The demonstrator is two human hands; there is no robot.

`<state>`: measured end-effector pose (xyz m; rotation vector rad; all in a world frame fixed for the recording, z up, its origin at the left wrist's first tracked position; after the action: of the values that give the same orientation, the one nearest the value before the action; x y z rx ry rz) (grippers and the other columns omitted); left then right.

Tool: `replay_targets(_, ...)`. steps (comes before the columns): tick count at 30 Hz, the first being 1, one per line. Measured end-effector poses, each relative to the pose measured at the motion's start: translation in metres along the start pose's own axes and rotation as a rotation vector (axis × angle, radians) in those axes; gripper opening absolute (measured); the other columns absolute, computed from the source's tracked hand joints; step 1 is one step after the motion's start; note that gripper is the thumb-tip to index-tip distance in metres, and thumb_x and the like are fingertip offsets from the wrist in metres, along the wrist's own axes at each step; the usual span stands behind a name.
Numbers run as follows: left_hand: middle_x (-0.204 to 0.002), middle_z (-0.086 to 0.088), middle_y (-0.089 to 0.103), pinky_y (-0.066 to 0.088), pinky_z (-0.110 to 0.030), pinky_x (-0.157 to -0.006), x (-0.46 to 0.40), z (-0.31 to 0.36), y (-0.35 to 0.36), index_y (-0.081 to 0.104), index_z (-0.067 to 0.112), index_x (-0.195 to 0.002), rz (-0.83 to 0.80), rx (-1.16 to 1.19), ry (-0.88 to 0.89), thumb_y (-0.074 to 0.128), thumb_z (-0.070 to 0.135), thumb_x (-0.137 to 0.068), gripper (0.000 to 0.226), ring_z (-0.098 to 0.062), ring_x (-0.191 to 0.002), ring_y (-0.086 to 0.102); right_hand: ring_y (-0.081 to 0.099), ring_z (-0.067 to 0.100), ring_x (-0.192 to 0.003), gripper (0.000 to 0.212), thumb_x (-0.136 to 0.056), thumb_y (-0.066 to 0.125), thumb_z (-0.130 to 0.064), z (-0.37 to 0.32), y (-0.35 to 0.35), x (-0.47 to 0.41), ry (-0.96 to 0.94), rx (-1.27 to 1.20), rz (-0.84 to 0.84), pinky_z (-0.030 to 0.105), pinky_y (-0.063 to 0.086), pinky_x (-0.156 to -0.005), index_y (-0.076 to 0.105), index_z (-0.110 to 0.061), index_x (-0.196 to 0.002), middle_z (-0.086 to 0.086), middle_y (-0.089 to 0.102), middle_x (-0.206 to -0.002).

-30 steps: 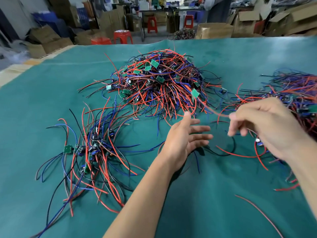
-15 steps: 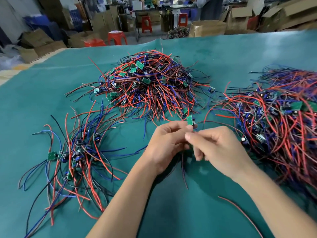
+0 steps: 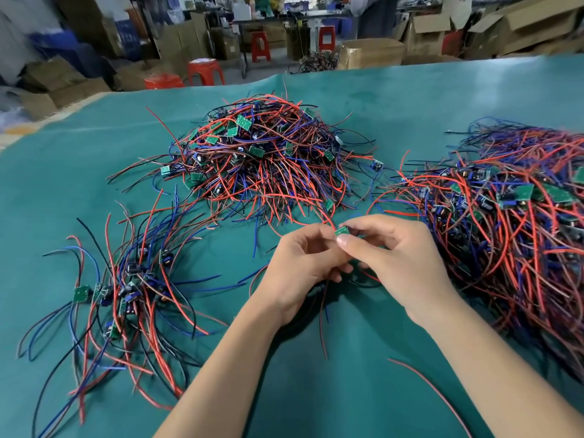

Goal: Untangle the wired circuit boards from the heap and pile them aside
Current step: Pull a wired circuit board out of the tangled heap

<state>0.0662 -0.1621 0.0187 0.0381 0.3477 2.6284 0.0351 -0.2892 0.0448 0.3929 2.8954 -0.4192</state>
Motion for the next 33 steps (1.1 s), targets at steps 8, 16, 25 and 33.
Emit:
replay_targets(8,-0.079,-0.008,0.066,0.055,-0.025,-0.066,-0.001,-0.002,-0.002,0.069,0.012,-0.088,0.015,0.144,-0.069,0.063,0.012,-0.093,0.007,-0.017,-0.069,0.065,0.07,0.011,-0.072,0.02,-0.081,0.08,-0.031,-0.027,-0.009,0.009,-0.291,0.428,0.199,0.037,0.059,-0.072,0.08,-0.024,-0.099,-0.012,0.077,-0.086)
replay_targets(16,-0.074,-0.009,0.059,0.056,-0.024,-0.067,-0.003,-0.001,-0.008,0.064,0.007,-0.085,0.131,0.173,-0.061,0.059,0.005,-0.094,0.011,-0.016,-0.064,0.057,0.053,0.028,-0.059,0.019,-0.08,0.085,-0.03,-0.048,0.004,0.018,-0.47,0.737,0.169,0.039,0.048,-0.061,0.074,-0.015,-0.076,-0.011,0.04,-0.056)
replay_targets(25,-0.083,-0.009,0.07,0.051,-0.024,-0.068,-0.005,-0.003,-0.011,0.067,0.002,-0.106,0.118,0.192,-0.098,0.047,0.007,-0.099,0.022,-0.016,-0.072,0.063,0.028,0.027,-0.05,0.039,-0.084,0.08,-0.033,-0.038,0.019,0.021,-0.379,0.714,-0.012,0.035,0.041,-0.048,0.059,-0.017,-0.055,0.001,0.025,-0.043)
replay_targets(33,-0.072,-0.006,0.058,0.03,-0.021,-0.047,-0.002,-0.005,0.006,0.071,0.007,-0.095,-0.019,0.246,-0.172,0.037,0.009,-0.093,0.034,-0.012,-0.053,0.039,0.046,0.006,-0.048,0.034,-0.087,0.076,-0.039,-0.02,-0.017,0.003,-0.129,0.248,0.163,0.022,0.035,-0.052,0.064,-0.018,-0.063,-0.009,0.056,-0.051)
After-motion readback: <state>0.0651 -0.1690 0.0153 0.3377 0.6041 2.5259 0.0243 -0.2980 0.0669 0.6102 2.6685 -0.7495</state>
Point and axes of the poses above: each hand's wrist, its own x-axis away from the middle knuckle, its own y-axis out of the palm, z = x × y, the point moved 9 cm from there along -x, towards the middle knuckle
